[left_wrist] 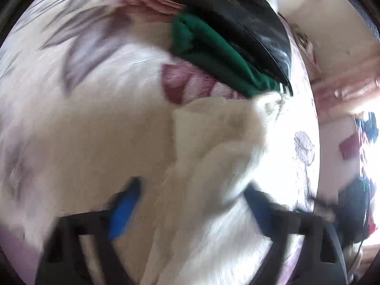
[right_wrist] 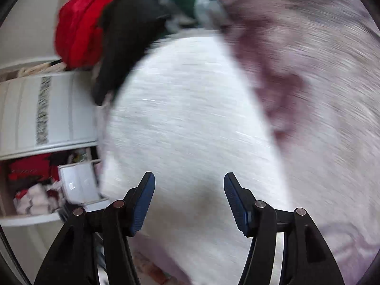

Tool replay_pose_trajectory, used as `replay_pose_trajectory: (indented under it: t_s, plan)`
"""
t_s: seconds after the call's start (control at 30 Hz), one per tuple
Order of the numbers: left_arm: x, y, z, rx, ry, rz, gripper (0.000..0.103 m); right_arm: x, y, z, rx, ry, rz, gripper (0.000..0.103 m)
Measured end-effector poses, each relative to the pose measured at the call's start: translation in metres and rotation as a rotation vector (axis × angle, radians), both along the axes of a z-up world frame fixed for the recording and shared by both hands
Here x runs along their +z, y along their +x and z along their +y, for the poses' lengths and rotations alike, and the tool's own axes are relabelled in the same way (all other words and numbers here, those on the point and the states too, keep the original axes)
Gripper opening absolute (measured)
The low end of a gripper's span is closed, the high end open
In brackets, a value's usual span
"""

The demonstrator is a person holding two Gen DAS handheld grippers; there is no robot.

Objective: Fold large clothes

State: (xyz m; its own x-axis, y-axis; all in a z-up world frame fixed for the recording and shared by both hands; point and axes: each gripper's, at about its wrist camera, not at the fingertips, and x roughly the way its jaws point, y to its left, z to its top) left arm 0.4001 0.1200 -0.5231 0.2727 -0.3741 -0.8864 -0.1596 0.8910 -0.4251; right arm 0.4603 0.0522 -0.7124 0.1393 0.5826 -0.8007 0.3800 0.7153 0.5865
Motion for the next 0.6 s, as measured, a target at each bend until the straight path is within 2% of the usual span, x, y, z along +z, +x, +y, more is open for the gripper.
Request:
replay_pose_trajectory:
  t_s: [0.03, 0.07, 0.17, 0.2, 0.27, 0.33, 0.4, 0.43, 0.47, 0.53, 0.6]
  plan:
    - [-0.013, 0.011, -0.005, -0.029, 0.024, 0.025, 0.02, -0.004, -0.016, -0.011, -0.016, -0.027, 0.031, 0.063]
    - [-0.02, 0.016, -0.005, -0.029, 0.035, 0.04, 0.02, -0.008, -0.031, -0.02, -0.029, -0.049, 0.058, 0.063]
    - [-0.052, 0.03, 0.008, 0.014, -0.014, 0.1, 0.02, -0.019, -0.054, -0.025, -0.029, -0.103, 0.108, 0.063]
    - [-0.061, 0.034, 0.014, 0.03, -0.041, 0.123, 0.022, -0.023, -0.054, -0.021, -0.017, -0.12, 0.113, 0.063]
    - [-0.064, 0.039, 0.018, 0.032, -0.043, 0.121, 0.022, -0.024, -0.043, -0.012, 0.011, -0.147, 0.096, 0.063]
    - [-0.058, 0.042, 0.017, 0.01, -0.017, 0.112, 0.022, -0.022, -0.018, 0.007, 0.041, -0.146, 0.053, 0.063]
    - [-0.054, 0.041, 0.013, -0.015, 0.005, 0.11, 0.022, -0.012, 0.013, 0.032, 0.097, -0.149, -0.035, 0.061]
    - [-0.053, 0.044, 0.012, -0.019, 0.012, 0.108, 0.022, -0.006, 0.036, 0.048, 0.129, -0.16, -0.08, 0.054]
    - [-0.053, 0.045, 0.011, -0.026, 0.019, 0.106, 0.022, -0.002, 0.063, 0.066, 0.172, -0.174, -0.109, 0.042]
    - [-0.054, 0.046, 0.007, -0.037, 0.031, 0.103, 0.022, 0.003, 0.112, 0.087, 0.217, -0.195, -0.141, 0.034]
    - [-0.056, 0.048, 0.002, -0.045, 0.041, 0.098, 0.022, -0.012, 0.152, 0.121, 0.29, -0.25, -0.137, 0.031]
